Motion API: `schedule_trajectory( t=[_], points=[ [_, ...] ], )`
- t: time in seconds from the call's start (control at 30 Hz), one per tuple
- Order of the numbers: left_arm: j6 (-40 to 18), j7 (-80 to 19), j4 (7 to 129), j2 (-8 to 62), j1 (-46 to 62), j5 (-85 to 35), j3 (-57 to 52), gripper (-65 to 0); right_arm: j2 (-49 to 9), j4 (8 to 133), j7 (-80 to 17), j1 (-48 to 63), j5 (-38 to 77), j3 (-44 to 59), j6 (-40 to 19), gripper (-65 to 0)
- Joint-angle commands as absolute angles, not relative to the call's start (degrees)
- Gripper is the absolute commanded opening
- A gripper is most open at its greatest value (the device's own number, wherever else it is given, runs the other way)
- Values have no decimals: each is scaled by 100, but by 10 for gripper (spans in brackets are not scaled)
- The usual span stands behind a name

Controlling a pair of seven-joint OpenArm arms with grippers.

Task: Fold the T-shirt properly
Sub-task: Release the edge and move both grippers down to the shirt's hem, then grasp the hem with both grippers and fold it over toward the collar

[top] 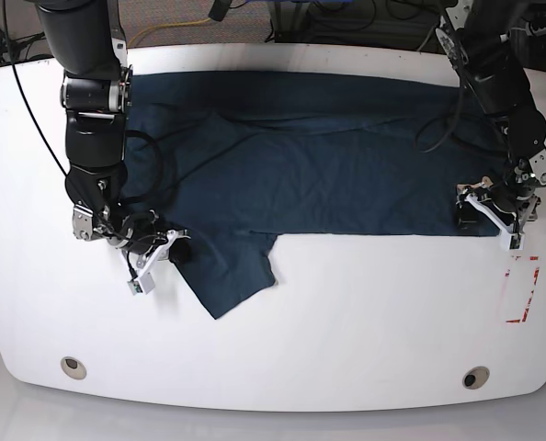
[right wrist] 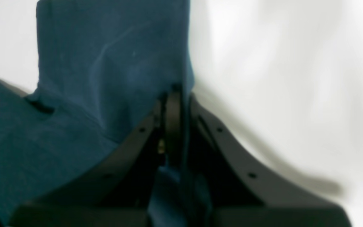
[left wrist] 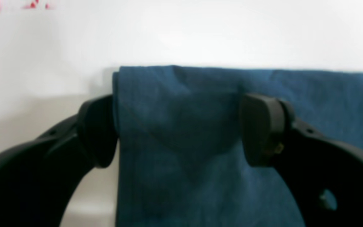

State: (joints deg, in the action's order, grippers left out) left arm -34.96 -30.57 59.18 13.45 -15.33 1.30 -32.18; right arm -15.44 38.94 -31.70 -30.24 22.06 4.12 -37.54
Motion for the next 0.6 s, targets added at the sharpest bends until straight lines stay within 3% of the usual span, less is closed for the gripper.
schedule_trajectory(
  t=[0.0,0.1,0.2,0.37,0.4,0.43,0.57],
  points=[
    [-3495,-3073,5868,1490,-1684,84,-3222,-104,-1622,3987,-3152,-3169,2211,426,-3785,-629],
    [-3495,-3064,5886,1490,-1692,84,-3222,-144,-1631,3987,-3152,-3169,2211,426,-3811,-642],
    [-3495,-3064,5886,1490,-1692,84,-3222,-262,-1631,3987,-3152,-3169,2211,426,-3820,-650],
    [-3495,-3064,5886,1499,-1701,75,-3231,-579,-1631,4365,-3204,-3108,2211,426,-3829,-650],
    [-3495,-3064,5886,1499,-1701,75,-3231,-618,-1631,4470,-3257,-3055,2211,426,-3829,-650],
    [-3495,-3064,5886,1499,-1701,75,-3240,-650,-1631,4673,-3336,-3002,2211,426,-3829,-650],
    [-3530,-3064,6044,1499,-1692,48,-3257,-650,-1631,5393,-3662,-2879,2211,426,-3802,-650]
  ],
)
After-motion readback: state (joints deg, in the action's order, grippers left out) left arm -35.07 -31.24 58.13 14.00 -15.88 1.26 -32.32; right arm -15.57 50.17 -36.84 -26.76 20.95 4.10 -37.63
